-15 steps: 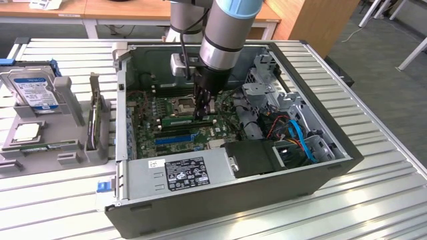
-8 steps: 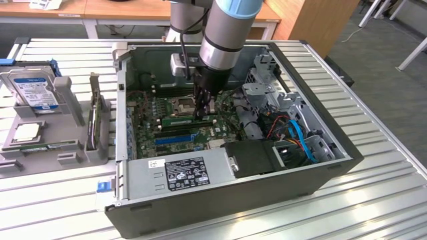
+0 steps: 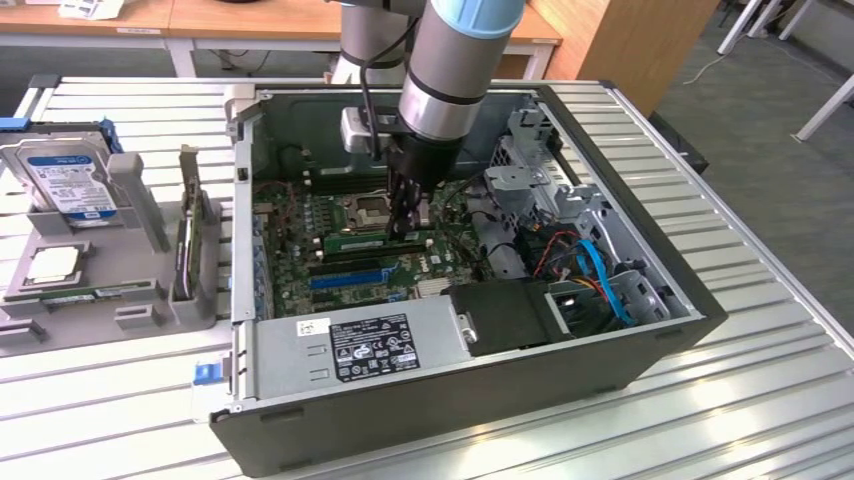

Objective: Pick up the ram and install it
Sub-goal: 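Insert the ram into the slot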

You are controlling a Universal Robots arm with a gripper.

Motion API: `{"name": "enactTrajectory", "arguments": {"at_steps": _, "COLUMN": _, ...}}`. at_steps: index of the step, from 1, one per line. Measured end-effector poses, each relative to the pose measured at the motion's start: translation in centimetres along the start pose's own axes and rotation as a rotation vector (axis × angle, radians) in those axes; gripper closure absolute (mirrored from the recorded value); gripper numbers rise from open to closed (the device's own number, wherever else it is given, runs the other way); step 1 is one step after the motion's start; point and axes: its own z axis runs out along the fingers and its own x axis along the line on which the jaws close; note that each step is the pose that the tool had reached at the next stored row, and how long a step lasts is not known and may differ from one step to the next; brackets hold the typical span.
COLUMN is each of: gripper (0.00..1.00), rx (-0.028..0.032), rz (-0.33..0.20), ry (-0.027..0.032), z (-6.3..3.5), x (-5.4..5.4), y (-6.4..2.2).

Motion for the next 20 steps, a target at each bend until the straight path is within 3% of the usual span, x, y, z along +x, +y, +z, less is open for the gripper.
{"name": "enactTrajectory", "arguments": {"at_steps": 20, "gripper": 0.89, "rx": -0.0001, "rz": 0.0, "ry": 0.0, "z": 0.01, "x": -0.1, "y": 0.01}}
